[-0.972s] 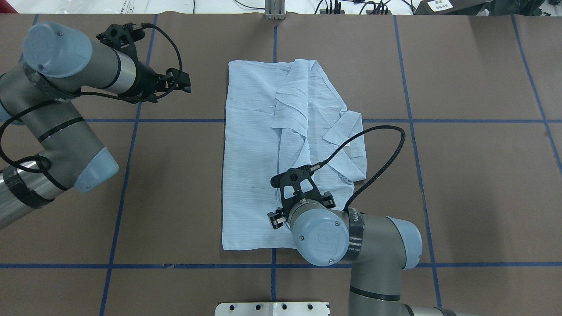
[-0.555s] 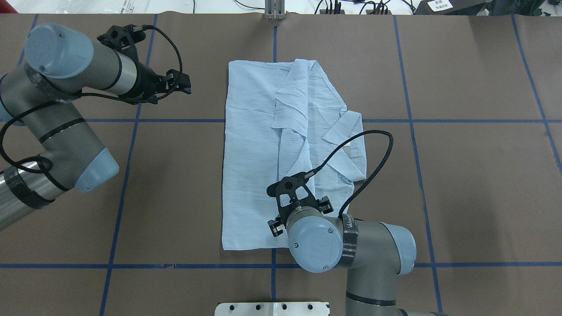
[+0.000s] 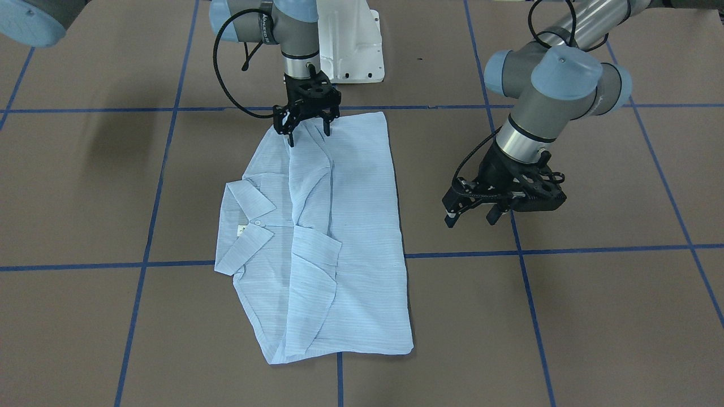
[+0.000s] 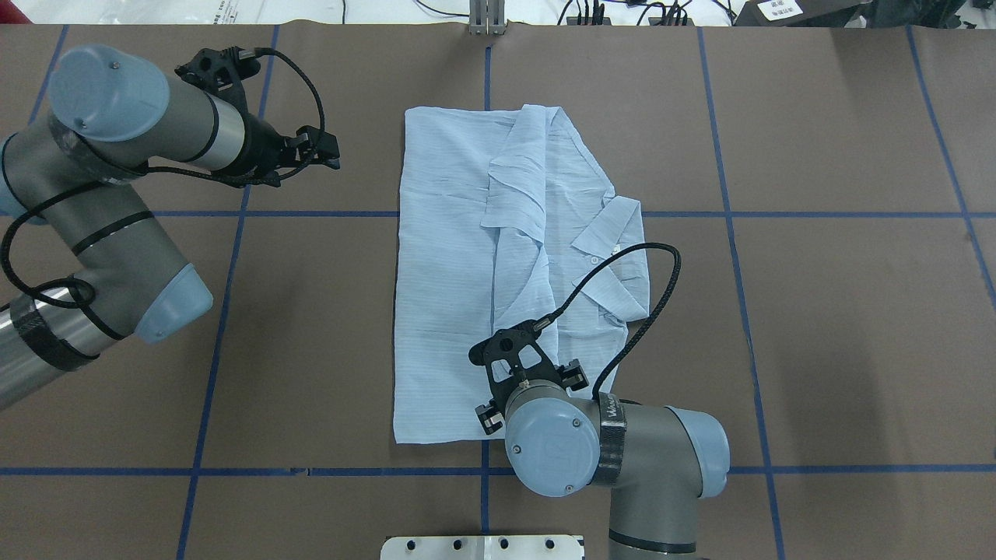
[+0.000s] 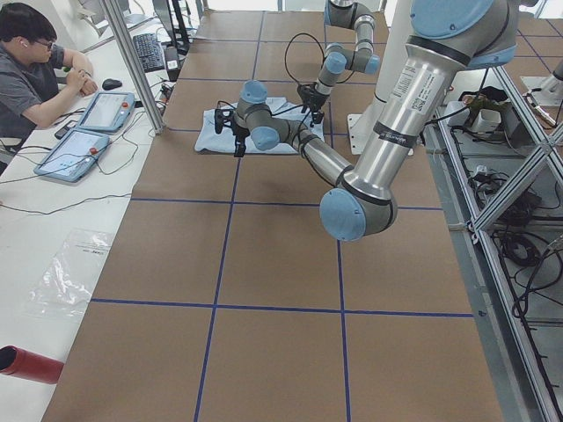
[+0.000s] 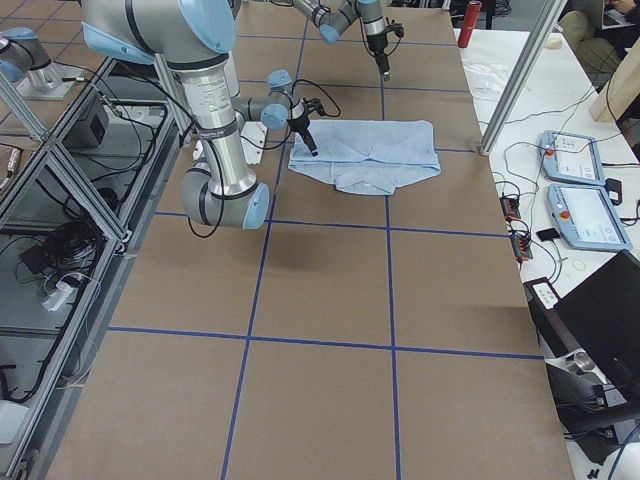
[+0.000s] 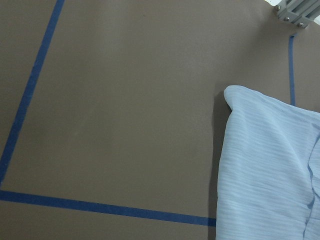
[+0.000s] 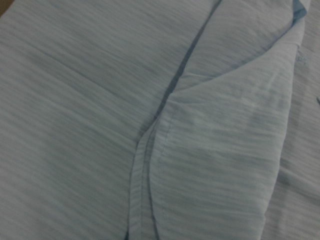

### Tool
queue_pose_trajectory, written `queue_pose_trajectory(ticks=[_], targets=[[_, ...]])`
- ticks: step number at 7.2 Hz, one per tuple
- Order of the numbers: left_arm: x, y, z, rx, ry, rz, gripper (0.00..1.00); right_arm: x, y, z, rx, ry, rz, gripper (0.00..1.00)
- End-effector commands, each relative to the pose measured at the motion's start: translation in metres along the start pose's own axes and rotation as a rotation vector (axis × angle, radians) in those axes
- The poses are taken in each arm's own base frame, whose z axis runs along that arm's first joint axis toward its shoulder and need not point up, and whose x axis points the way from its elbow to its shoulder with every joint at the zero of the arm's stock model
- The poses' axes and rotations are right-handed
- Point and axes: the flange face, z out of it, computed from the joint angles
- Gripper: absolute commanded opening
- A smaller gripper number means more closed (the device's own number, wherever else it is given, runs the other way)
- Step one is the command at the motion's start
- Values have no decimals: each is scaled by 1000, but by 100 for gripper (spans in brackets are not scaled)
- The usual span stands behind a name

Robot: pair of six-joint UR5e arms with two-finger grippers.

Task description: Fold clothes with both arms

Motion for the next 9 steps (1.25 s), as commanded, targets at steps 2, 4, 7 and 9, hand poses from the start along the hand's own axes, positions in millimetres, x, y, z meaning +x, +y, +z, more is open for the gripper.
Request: queue_pose_trajectory(ticks=[2, 4, 7, 9], targets=[[2, 2, 1, -2, 2, -2, 100, 2, 6, 6, -13, 10, -10, 100], [3, 1, 0, -1, 4, -2, 100, 6, 10, 10, -26, 31, -15, 100], [7, 2, 0, -1, 7, -2, 100, 17, 0, 9, -25, 49, -3, 100], [11, 5, 1, -6, 12, -1, 100, 31, -1, 13, -30, 72, 4, 100]])
